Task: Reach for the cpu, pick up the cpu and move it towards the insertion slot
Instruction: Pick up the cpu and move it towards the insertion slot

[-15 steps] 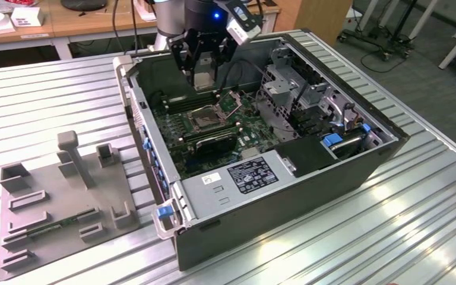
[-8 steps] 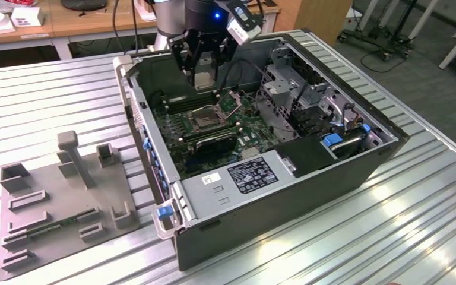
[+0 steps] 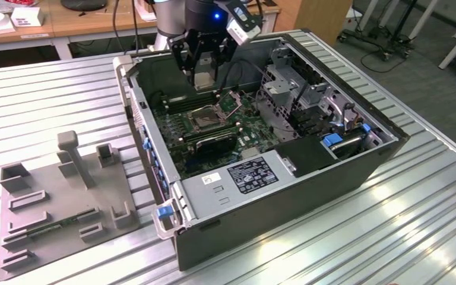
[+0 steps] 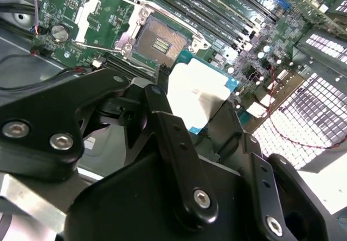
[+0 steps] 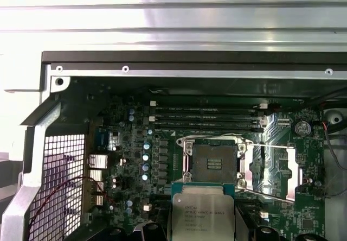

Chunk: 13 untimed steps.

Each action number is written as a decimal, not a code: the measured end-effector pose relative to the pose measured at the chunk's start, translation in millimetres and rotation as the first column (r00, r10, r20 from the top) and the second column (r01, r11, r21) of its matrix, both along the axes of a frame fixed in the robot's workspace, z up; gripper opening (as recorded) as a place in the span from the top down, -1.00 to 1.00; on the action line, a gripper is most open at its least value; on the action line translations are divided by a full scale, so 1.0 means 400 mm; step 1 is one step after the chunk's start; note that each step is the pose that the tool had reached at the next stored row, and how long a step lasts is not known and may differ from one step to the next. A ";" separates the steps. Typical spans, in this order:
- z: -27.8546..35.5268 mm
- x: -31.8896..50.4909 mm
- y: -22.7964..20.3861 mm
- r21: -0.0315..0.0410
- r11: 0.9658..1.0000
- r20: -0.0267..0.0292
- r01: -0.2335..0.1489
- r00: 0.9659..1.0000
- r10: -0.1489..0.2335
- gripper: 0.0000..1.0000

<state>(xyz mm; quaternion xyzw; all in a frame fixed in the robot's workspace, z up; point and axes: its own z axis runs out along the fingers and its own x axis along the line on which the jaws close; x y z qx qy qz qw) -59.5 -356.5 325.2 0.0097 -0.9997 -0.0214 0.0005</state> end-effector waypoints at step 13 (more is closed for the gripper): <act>-0.023 0.014 0.030 0.000 1.000 0.000 0.000 1.000 0.000 -0.08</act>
